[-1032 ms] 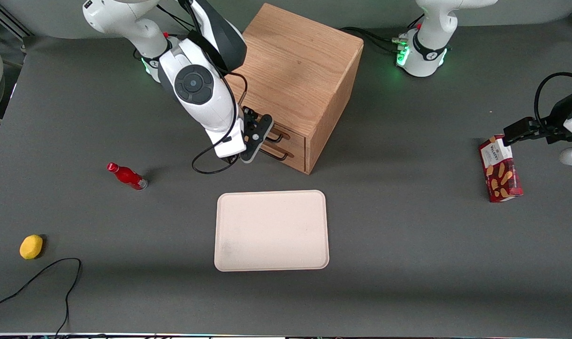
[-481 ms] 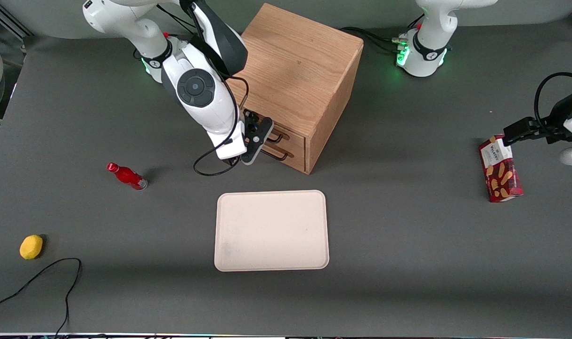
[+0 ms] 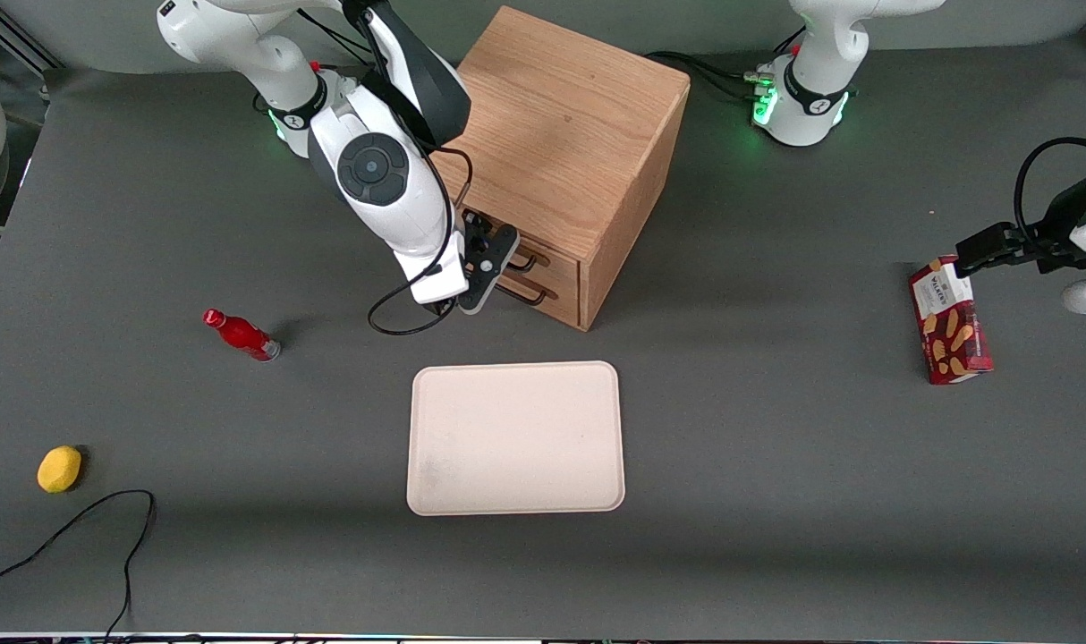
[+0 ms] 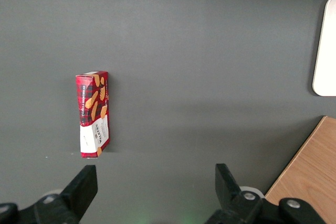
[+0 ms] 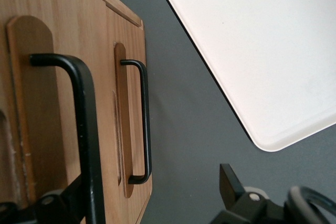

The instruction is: Open upper drawer

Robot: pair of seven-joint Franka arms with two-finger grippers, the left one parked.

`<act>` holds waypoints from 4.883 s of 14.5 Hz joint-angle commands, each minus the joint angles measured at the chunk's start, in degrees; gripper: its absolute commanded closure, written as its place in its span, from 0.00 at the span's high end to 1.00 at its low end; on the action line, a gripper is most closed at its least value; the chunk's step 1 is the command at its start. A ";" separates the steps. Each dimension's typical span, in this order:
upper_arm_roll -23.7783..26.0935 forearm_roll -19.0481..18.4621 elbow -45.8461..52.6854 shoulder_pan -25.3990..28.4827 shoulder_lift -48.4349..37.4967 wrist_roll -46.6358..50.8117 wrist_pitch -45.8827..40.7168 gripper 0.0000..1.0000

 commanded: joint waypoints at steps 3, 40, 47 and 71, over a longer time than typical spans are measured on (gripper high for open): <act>-0.59 1.02 -1.18 0.36 0.12 -1.75 2.12 1.00; -0.94 0.50 5.58 -5.00 5.04 -5.97 3.79 1.00; -0.94 0.50 9.01 -7.11 7.33 -7.20 3.17 1.00; -0.85 0.67 16.92 -12.47 12.07 -9.31 -0.34 1.00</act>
